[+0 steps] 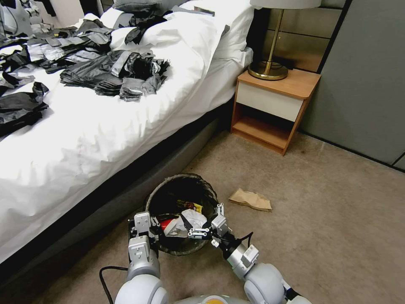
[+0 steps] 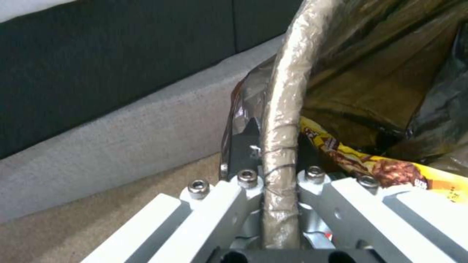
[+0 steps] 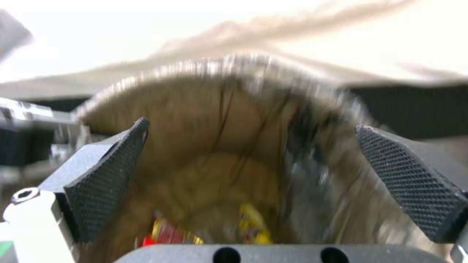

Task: Pick up the trash bin, then pick up the garbage from the floor and place it into the trash bin.

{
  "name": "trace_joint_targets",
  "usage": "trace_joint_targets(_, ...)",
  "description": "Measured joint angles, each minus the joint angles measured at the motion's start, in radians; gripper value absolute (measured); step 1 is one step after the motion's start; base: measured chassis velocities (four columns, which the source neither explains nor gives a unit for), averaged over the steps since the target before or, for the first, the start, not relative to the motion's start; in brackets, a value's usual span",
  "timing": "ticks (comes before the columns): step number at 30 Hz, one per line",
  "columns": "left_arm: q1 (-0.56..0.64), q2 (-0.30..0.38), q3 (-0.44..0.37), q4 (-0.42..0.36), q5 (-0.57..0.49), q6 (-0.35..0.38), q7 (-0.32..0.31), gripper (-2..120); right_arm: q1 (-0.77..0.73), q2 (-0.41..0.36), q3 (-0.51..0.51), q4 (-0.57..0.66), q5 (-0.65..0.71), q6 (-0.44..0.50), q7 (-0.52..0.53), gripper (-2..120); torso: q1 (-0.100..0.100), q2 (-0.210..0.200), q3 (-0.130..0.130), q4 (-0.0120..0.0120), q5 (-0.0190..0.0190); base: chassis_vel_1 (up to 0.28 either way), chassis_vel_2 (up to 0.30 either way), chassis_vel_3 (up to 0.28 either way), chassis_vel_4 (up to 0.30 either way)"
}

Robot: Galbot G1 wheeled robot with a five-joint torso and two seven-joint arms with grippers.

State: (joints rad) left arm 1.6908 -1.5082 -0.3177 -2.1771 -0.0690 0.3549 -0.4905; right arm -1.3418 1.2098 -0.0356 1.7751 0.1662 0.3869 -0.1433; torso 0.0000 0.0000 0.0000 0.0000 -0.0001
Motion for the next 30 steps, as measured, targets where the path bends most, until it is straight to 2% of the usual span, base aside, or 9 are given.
trace_joint_targets(3,-0.006,0.003,-0.011,0.015,-0.002,-0.001,0.0,0,-0.032,0.022,0.058,0.11,-0.096,0.066,0.059,100,0.0,0.0,0.0,0.0001,0.0,0.0,0.0,0.0,0.0)
trace_joint_targets(5,-0.006,0.003,-0.012,0.017,-0.002,-0.001,0.0,0,-0.035,0.024,0.063,0.12,-0.102,0.07,0.065,100,0.0,0.0,0.0,0.0001,0.0001,0.0,0.0,0.0,0.0)
trace_joint_targets(7,-0.011,0.004,-0.017,0.027,-0.003,-0.001,0.0,0,-0.071,0.057,0.121,0.233,-0.143,0.083,0.127,100,0.0,0.0,0.0,0.0001,0.0001,0.0,0.0,0.0,0.0)
trace_joint_targets(10,-0.014,0.003,-0.018,0.031,-0.004,-0.001,0.0,0,-0.094,0.075,0.155,0.282,-0.148,0.085,0.158,100,0.0,0.0,0.0,-0.0001,-0.0001,0.0,0.0,0.0,0.0)
trace_joint_targets(12,-0.018,0.002,-0.022,0.038,-0.006,-0.002,0.0,0,-0.163,0.109,0.227,0.348,-0.14,0.111,0.212,100,0.0,0.0,0.0,0.0,-0.0001,0.0,0.0,0.0,0.0)
trace_joint_targets(17,-0.028,0.002,-0.026,0.043,-0.014,-0.002,0.0,0,-0.275,0.139,0.335,0.334,-0.123,0.21,0.263,100,0.0,0.0,0.0,-0.0001,0.0001,0.0,0.0,0.0,0.0)
trace_joint_targets(24,-0.031,0.005,-0.028,0.044,-0.021,-0.002,-0.002,0,-0.345,0.142,0.433,0.255,-0.108,0.266,0.273,100,0.0,0.0,0.0,-0.0001,0.0002,0.0,0.0,0.0,0.0)
trace_joint_targets(30,-0.031,0.004,-0.028,0.045,-0.021,-0.001,-0.002,0,-0.361,0.144,0.46,0.22,-0.097,0.28,0.275,100,0.0,0.0,0.0,0.0,0.0002,0.0,0.0,0.0,0.0)
